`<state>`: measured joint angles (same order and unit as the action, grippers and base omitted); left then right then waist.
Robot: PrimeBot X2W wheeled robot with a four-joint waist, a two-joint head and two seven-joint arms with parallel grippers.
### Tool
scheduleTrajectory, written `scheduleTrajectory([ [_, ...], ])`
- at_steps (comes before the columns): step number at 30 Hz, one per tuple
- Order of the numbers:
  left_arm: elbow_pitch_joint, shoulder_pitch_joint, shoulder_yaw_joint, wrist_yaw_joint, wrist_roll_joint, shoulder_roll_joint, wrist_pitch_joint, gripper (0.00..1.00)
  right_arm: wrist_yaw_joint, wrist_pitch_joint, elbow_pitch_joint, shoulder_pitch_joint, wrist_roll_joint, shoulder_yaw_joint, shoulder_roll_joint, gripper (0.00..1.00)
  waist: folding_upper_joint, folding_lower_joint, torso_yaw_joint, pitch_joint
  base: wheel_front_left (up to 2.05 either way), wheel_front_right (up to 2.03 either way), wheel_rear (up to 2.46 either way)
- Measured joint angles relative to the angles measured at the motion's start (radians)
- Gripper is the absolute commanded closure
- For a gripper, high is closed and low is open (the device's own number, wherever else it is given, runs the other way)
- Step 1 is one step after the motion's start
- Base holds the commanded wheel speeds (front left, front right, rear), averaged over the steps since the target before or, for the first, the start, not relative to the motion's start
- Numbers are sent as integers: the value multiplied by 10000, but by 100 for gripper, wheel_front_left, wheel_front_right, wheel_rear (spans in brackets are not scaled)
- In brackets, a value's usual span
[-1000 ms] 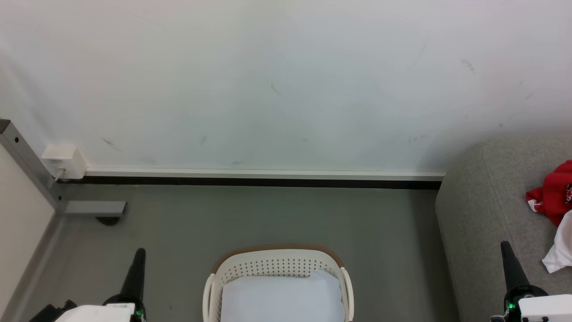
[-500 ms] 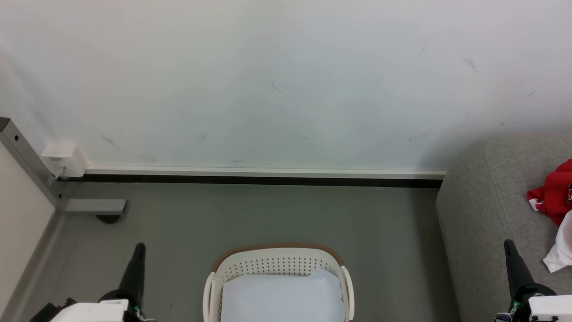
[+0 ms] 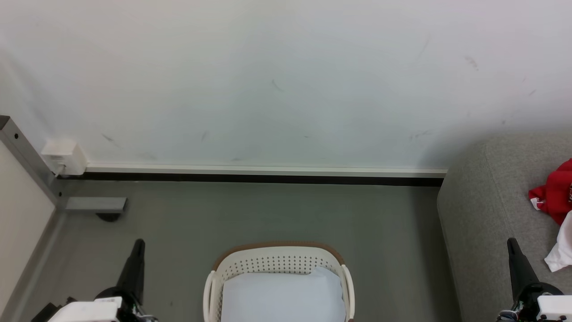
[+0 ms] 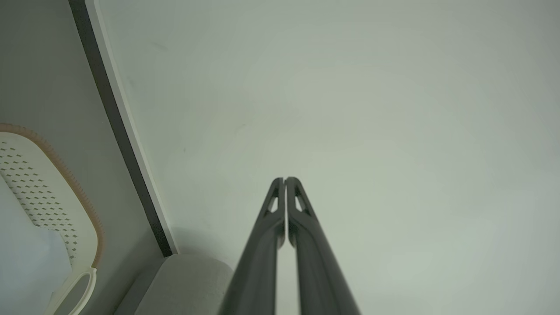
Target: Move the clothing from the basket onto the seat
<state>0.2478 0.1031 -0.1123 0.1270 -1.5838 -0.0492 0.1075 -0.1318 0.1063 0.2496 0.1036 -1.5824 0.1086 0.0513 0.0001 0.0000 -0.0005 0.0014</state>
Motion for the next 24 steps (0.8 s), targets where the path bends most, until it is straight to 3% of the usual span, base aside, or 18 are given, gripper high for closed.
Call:
scheduleTrajectory([
  [24, -13, 22, -15, 17, -217, 2, 65, 100, 0, 82, -42, 5, -293, 59, -21, 100, 0, 0, 5, 17, 0, 0, 0],
])
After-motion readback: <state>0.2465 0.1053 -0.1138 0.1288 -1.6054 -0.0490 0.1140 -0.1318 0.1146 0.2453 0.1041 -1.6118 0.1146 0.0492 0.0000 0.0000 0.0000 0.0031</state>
